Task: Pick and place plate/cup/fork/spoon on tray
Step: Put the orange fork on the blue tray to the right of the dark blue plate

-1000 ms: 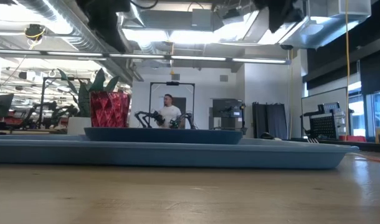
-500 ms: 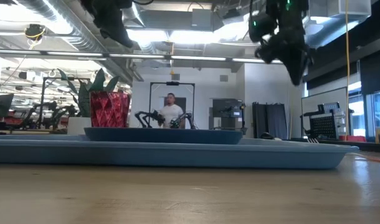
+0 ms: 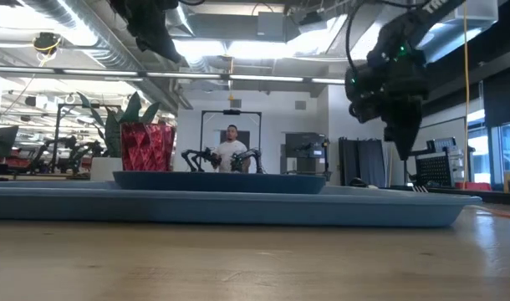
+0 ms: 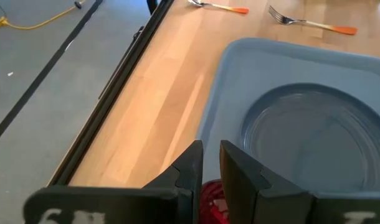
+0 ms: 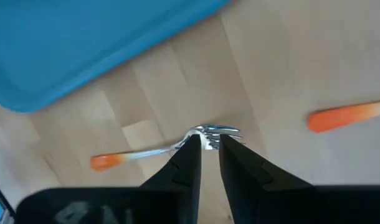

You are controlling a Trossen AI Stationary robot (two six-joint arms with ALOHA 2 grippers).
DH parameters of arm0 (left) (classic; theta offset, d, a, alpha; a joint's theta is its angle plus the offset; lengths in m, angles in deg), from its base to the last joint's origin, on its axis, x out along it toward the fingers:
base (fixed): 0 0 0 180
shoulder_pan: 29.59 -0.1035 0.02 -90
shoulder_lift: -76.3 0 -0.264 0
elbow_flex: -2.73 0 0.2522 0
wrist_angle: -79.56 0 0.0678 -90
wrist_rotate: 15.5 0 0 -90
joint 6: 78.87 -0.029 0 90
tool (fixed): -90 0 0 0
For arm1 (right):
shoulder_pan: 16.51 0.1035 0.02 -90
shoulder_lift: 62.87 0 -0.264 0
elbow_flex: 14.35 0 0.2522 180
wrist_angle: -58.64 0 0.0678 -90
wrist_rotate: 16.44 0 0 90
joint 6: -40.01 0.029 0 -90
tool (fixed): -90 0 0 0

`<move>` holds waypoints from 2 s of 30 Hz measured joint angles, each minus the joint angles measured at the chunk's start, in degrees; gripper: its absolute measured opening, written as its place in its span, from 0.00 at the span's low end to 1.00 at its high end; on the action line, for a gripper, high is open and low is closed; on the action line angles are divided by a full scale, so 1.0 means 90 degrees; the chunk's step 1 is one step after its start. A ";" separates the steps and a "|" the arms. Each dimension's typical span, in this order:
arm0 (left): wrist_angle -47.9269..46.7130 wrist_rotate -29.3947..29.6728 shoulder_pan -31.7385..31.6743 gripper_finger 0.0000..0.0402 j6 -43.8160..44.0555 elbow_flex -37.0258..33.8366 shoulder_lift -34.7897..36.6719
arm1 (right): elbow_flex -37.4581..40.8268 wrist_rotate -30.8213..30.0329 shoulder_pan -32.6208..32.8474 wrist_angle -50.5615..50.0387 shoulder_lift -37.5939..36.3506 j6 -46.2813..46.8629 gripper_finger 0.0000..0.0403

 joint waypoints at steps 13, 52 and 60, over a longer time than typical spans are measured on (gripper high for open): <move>0.0094 -0.0433 0.0000 0.12 -0.0053 0.0000 -0.0002 | 0.0994 0.0038 -0.0561 0.1068 0.0000 0.0066 0.15; 0.0271 -0.0495 0.0000 0.12 -0.0020 0.0000 -0.0005 | -0.0397 -0.0607 -0.0334 0.0070 -0.0016 -0.0063 0.03; 0.0267 -0.0480 0.0000 0.12 -0.0062 0.0000 -0.0005 | -0.0653 -0.0761 0.0373 -0.0609 -0.1700 0.2831 0.01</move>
